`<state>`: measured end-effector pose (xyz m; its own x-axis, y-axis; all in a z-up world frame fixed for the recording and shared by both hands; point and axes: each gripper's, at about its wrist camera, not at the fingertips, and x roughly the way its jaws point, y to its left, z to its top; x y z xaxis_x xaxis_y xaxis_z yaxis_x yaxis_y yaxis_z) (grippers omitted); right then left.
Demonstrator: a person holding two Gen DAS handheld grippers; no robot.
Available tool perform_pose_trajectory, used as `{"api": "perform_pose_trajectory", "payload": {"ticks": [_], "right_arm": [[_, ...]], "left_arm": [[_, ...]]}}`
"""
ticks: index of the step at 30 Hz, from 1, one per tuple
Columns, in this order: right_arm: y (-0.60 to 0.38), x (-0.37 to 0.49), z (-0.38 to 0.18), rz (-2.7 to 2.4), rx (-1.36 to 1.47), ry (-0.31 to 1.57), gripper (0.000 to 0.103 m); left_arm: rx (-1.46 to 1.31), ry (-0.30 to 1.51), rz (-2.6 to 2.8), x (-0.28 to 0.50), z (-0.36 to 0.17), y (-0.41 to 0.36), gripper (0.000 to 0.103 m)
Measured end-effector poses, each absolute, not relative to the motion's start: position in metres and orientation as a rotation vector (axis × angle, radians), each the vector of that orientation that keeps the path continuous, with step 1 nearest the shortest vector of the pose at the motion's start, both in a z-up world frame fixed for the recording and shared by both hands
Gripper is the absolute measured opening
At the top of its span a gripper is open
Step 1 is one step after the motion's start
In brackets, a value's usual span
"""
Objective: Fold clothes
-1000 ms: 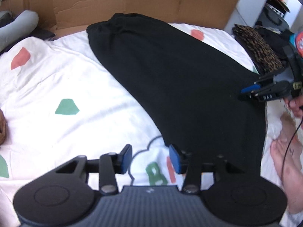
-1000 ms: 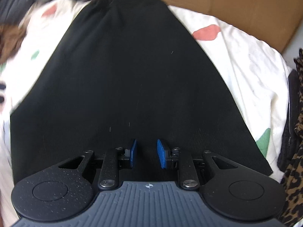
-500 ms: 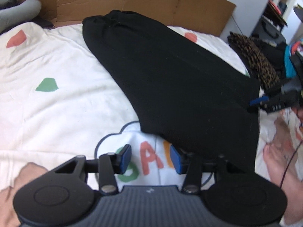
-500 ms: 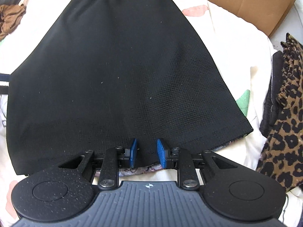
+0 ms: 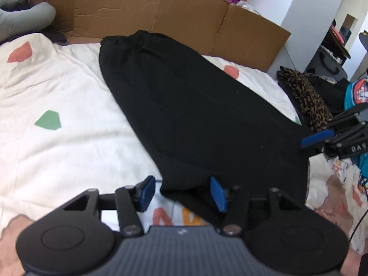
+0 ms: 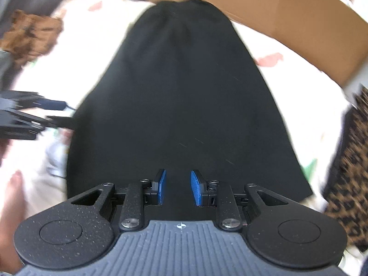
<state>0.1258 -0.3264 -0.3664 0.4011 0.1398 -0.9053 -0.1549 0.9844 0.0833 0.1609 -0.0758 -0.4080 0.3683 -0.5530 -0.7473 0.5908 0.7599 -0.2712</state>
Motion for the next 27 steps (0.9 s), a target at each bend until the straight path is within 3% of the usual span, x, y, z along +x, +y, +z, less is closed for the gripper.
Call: {"api": "perform_pose_trajectory", "payload": {"ticks": [16, 18, 20, 26, 27], "right_arm": [[-0.246, 0.137, -0.397, 0.485, 0.052, 1.144, 0.034], [-0.243, 0.135, -0.397, 0.492, 0.041, 1.138, 0.048], [-0.241, 0.133, -0.398, 0.493, 0.034, 1.131, 0.052], [-0.227, 0.126, -0.409, 0.501, -0.053, 1.122, 0.051], [-0.226, 0.125, -0.409, 0.500, -0.067, 1.119, 0.046]], "left_arm": [[-0.006, 0.940, -0.736, 0.178, -0.406, -0.073, 0.056], [-0.010, 0.950, -0.722, 0.177, -0.408, -0.066, 0.056], [-0.014, 0.963, -0.705, 0.176, -0.411, -0.059, 0.056], [0.000, 1.007, -0.671, 0.167, -0.423, -0.044, 0.056], [0.007, 1.008, -0.669, 0.166, -0.424, -0.043, 0.056]]}}
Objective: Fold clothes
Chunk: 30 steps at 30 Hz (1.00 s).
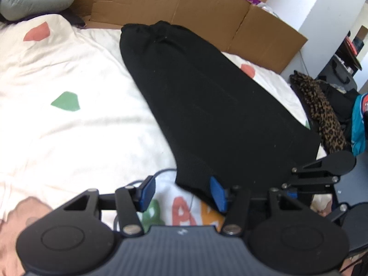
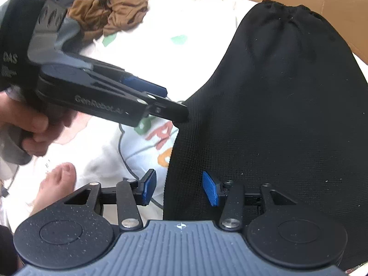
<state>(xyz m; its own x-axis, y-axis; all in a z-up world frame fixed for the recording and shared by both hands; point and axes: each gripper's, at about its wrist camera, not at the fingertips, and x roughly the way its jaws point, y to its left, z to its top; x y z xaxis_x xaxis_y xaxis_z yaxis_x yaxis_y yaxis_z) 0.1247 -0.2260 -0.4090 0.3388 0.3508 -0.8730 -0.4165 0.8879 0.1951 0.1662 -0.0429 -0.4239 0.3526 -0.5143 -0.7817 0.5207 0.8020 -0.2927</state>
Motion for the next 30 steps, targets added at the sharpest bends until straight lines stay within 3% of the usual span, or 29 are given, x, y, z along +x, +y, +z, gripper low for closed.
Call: {"api": "perform_pose_trajectory", "payload": {"ticks": [3, 6, 8, 30], "right_arm": [[-0.228, 0.125, -0.409, 0.492, -0.082, 1.113, 0.023], [-0.236, 0.127, -0.406, 0.481, -0.049, 1.117, 0.008], [-0.243, 0.126, -0.402, 0.477, -0.028, 1.116, 0.004], [-0.285, 0.129, -0.388, 0.394, 0.143, 1.110, 0.002]], "left_arm": [[0.016, 1.012, -0.657, 0.166, -0.424, -0.040, 0.056], [0.016, 1.011, -0.649, 0.167, -0.423, -0.039, 0.056], [0.039, 1.003, -0.655, 0.166, -0.422, -0.040, 0.056], [0.034, 0.987, -0.734, 0.174, -0.432, -0.075, 0.058]]}}
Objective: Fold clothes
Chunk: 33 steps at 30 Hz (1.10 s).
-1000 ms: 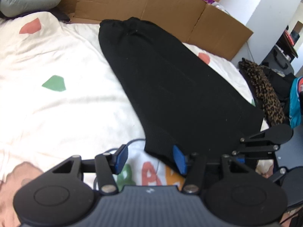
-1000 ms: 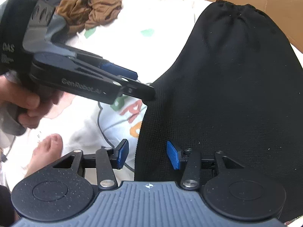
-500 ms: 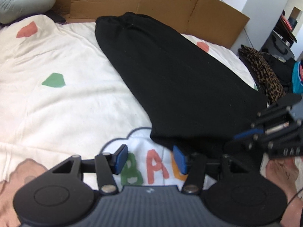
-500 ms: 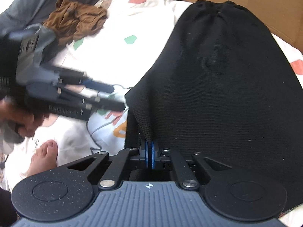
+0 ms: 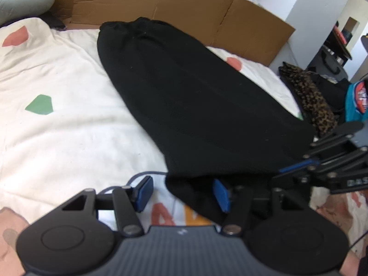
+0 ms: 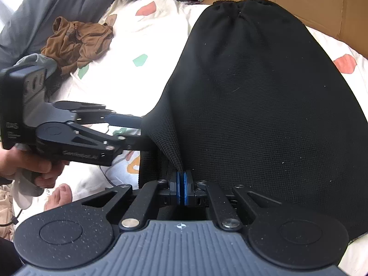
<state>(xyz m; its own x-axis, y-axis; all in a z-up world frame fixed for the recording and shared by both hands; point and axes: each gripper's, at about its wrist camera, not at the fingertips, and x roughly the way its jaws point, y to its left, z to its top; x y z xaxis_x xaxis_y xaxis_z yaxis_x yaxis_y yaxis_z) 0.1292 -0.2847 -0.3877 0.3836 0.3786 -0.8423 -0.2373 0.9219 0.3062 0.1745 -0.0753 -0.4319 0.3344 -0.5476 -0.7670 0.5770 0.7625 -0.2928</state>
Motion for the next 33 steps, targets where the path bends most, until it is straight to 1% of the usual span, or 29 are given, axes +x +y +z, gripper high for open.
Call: {"api": "perform_pose_trajectory", "payload": {"ticks": [1, 2, 5, 7, 8, 11, 14, 20, 26, 33], "right_arm": [[-0.285, 0.129, -0.387, 0.397, 0.147, 1.110, 0.002], [-0.285, 0.129, -0.387, 0.401, 0.150, 1.109, 0.002], [-0.287, 0.129, -0.386, 0.410, 0.160, 1.106, 0.002], [-0.287, 0.127, -0.385, 0.432, 0.178, 1.105, 0.004], [-0.287, 0.126, -0.384, 0.444, 0.187, 1.104, 0.004], [-0.287, 0.123, -0.382, 0.481, 0.217, 1.101, 0.006], [-0.293, 0.121, -0.381, 0.487, 0.258, 1.088, 0.017], [-0.314, 0.119, -0.380, 0.439, 0.300, 1.071, 0.020], [-0.361, 0.119, -0.397, 0.220, 0.263, 1.105, 0.020], [-0.419, 0.102, -0.400, -0.028, 0.232, 1.098, 0.020]], "left_arm": [[0.036, 0.988, -0.734, 0.176, -0.433, -0.076, 0.056], [0.038, 0.987, -0.736, 0.177, -0.434, -0.077, 0.052], [0.039, 0.985, -0.726, 0.182, -0.435, -0.076, 0.026], [0.034, 0.985, -0.717, 0.183, -0.435, -0.074, 0.020], [0.028, 0.982, -0.717, 0.183, -0.434, -0.073, 0.012], [0.017, 0.970, -0.710, 0.179, -0.431, -0.068, 0.008], [-0.013, 0.969, -0.689, 0.176, -0.429, -0.058, 0.006], [-0.031, 0.971, -0.668, 0.175, -0.430, -0.045, 0.005], [0.006, 0.964, -0.665, 0.173, -0.430, -0.048, 0.005], [0.052, 0.989, -0.646, 0.163, -0.426, -0.040, 0.005]]}}
